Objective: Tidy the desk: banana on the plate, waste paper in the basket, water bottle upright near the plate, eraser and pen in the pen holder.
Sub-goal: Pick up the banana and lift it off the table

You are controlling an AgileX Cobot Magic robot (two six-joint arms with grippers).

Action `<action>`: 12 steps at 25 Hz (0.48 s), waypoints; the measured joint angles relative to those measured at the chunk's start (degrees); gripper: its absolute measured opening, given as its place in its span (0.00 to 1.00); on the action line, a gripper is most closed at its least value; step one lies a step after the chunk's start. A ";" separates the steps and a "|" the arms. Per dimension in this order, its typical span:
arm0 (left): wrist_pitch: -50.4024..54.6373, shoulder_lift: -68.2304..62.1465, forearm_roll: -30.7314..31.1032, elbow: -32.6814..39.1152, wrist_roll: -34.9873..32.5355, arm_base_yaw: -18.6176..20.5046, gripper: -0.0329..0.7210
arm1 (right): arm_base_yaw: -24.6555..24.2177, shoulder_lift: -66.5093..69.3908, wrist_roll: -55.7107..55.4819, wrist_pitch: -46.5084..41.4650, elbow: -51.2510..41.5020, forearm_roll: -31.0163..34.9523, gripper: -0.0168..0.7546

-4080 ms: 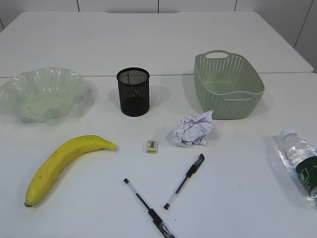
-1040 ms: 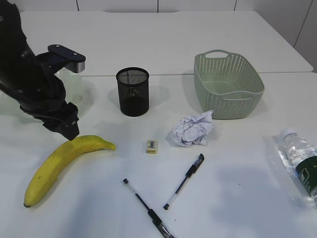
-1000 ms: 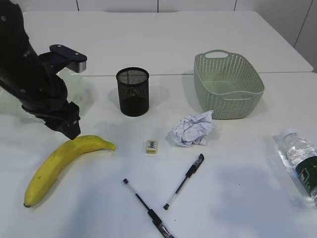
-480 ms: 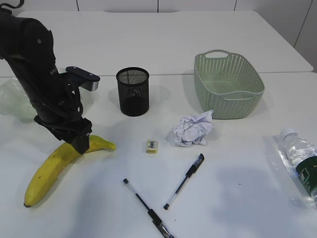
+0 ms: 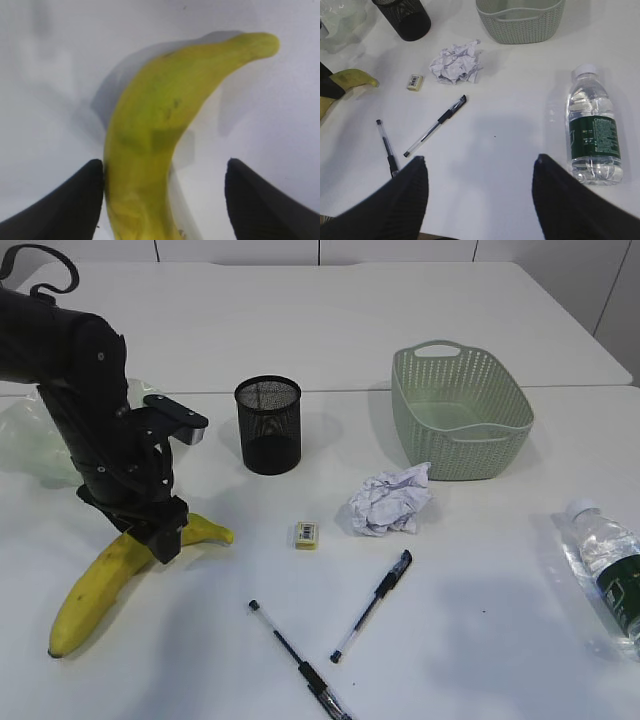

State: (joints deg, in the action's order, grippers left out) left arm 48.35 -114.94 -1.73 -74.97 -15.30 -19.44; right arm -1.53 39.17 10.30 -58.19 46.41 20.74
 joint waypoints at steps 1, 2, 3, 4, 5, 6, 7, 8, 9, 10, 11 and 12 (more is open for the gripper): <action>-0.21 -0.26 0.11 0.00 0.00 0.00 0.76 | 0.00 0.00 0.00 0.00 0.00 0.00 0.65; -0.32 -0.54 0.23 0.00 0.00 0.00 0.76 | 0.00 0.00 0.00 0.00 0.00 0.00 0.65; -0.44 -0.76 0.36 0.00 0.00 0.00 0.76 | 0.00 0.00 0.00 0.00 0.00 0.00 0.65; -0.69 -0.99 0.43 0.00 0.00 0.00 0.76 | 0.00 0.00 0.00 0.00 0.00 0.00 0.65; -0.99 -1.25 0.49 0.00 0.00 0.00 0.76 | 0.00 0.00 0.00 0.00 0.00 0.00 0.65; -1.18 -1.62 0.57 0.00 0.00 0.00 0.76 | 0.00 0.00 0.00 0.00 0.00 0.00 0.65; -1.26 -1.91 0.81 0.00 0.00 0.00 0.76 | 0.00 0.00 0.00 0.00 0.00 0.00 0.65; -1.32 -2.17 1.06 0.00 0.00 0.00 0.75 | 0.00 0.00 0.00 0.00 0.00 0.00 0.65; -1.32 -2.32 1.21 0.00 0.00 0.00 0.74 | 0.00 0.00 0.00 0.00 0.00 0.00 0.65; -1.40 -2.56 1.20 0.00 0.00 0.00 0.73 | 0.00 0.00 0.00 0.00 0.00 0.00 0.65; -1.40 -2.48 1.28 0.00 0.00 0.00 0.70 | 0.00 0.00 0.00 0.00 0.00 0.00 0.65; -1.40 -2.48 1.43 0.00 0.00 0.00 0.66 | 0.00 0.00 0.00 0.00 0.00 0.00 0.65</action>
State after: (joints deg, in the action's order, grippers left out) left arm 46.95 -117.42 -0.30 -74.97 -15.30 -19.44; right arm -1.53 39.17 10.30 -58.19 46.41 20.74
